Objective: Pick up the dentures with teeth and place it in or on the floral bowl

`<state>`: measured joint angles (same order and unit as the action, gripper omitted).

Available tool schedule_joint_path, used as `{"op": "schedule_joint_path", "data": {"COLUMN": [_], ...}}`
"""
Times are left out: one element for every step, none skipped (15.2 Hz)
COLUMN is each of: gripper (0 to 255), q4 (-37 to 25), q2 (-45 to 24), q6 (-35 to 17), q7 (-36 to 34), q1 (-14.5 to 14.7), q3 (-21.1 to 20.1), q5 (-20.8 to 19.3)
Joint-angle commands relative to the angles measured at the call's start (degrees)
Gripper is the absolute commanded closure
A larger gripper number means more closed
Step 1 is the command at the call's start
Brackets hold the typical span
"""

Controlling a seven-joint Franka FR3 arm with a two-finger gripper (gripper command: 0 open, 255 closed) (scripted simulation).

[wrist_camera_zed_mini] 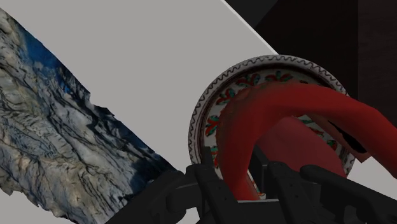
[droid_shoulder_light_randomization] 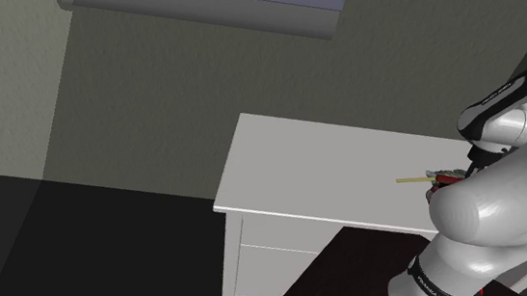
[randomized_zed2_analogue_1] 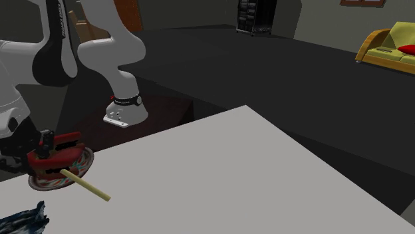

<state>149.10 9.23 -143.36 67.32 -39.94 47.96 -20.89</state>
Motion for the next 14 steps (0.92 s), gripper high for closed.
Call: {"op": "schedule_joint_path", "data": {"gripper": [255,255,255,255,255,255,0,0,0,0,0,0,0,0], "q4": [0.1,0.1,0.1,0.1,0.1,0.1,0.1,0.1,0.1,0.1,0.1,0.1,-0.4,-1.0], "q2": [-0.2,-0.2,-0.2,-0.2,-0.2,-0.2,-0.2,-0.2,-0.2,-0.2,-0.2,-0.2,2.3,4.6], "q6": [-0.3,-0.3,-0.3,-0.3,-0.3,-0.3,-0.3,-0.3,-0.3,-0.3,-0.3,-0.3,2.4,5.1], "q7": [0.0,0.1,0.1,0.1,0.1,0.1,0.0,0.0,0.0,0.0,0.0,0.0,-1.2,-2.1], "q1": [0.0,0.0,0.0,0.0,0.0,0.0,0.0,0.0,0.0,0.0,0.0,0.0,-0.5,-1.0], "q3": [0.1,0.1,0.1,0.1,0.1,0.1,0.1,0.1,0.1,0.1,0.1,0.1,-0.8,-1.8], "q5": [0.1,0.1,0.1,0.1,0.1,0.1,0.1,0.1,0.1,0.1,0.1,0.1,-1.5,-2.7]}}
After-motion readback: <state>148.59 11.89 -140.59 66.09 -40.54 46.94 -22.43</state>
